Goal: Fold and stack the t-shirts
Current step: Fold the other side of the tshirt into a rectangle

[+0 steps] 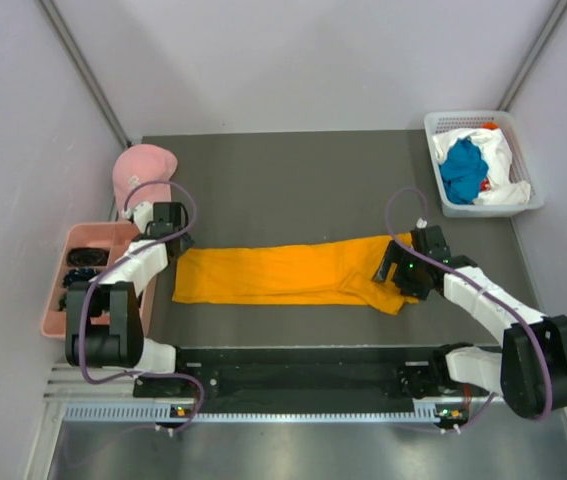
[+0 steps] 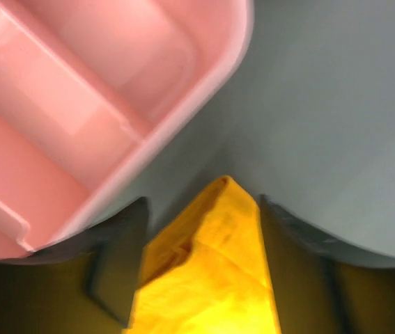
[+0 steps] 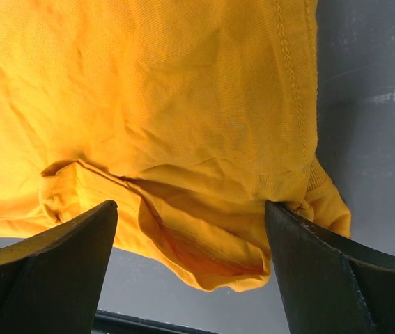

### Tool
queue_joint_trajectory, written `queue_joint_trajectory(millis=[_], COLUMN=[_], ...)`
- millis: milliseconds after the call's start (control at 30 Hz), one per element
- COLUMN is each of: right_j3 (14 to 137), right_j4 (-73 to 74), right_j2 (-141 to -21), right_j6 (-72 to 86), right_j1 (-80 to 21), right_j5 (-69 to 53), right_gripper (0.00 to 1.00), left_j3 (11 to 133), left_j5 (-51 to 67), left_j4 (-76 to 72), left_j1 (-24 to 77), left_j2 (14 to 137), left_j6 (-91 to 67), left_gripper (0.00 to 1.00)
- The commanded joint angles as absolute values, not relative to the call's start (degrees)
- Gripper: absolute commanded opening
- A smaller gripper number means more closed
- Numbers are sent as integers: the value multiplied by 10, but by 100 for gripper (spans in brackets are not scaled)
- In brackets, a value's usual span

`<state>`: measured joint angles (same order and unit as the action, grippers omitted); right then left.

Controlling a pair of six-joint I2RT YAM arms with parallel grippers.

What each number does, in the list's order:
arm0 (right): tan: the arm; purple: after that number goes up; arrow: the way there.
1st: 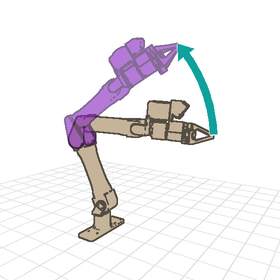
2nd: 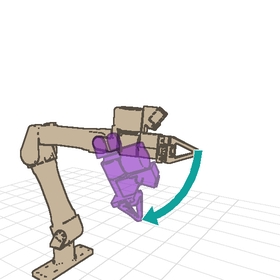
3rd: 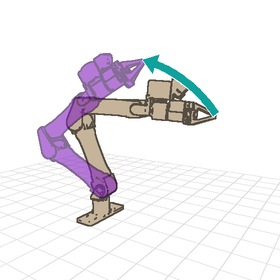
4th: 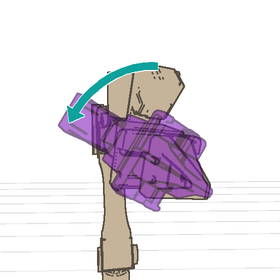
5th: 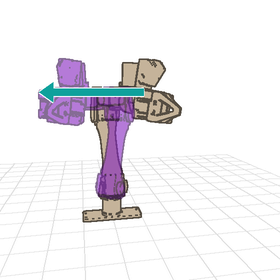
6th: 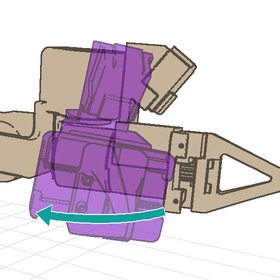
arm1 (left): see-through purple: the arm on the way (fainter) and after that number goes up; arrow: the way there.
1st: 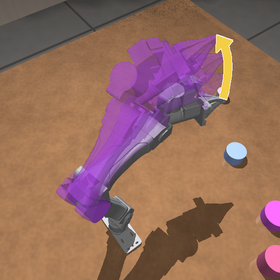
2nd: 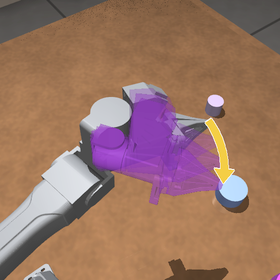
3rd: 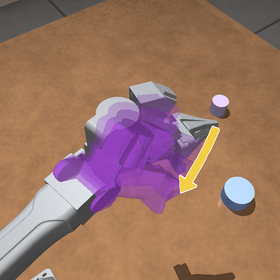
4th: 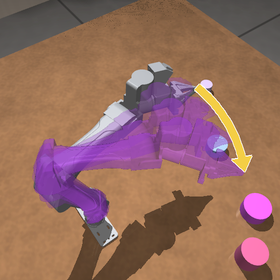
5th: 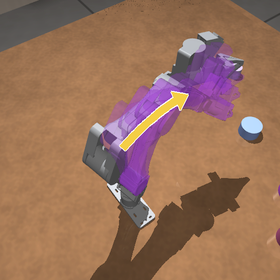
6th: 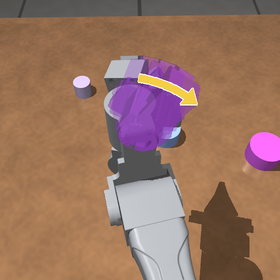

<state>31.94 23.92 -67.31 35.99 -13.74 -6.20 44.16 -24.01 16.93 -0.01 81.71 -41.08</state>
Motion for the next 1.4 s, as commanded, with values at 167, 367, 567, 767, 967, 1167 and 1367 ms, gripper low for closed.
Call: queue_joint_trajectory(millis=[167,367,567,767,967,1167,1367], right_j3=[349,350,366,405,450,436,407], right_j4=[253,253,267,305,330,344,355], right_j2=[-675,-670,-661,-639,-633,-614,-578], right_j6=[345,345,342,333,325,329,345], right_j1=[-145,-145,-145,-145,-145,-145,-144], right_j5=[-64,-60,-48,-30,-21,-18,-2], right_gripper=[87,87,87,87,87,87,87], left_j3=[490,512,474,415,362,382,448], left_j5=[-285,-209,23,73,77,76,123], left_j4=[192,158,48,7,-57,-103,-155], left_j1=[-2,-2,-2,77,159,266,358], left_j2=[774,722,678,680,718,776,857], left_j6=[-430,-385,-352,-319,-327,-331,-309], left_gripper=[79,82,86,89,89,89,85])
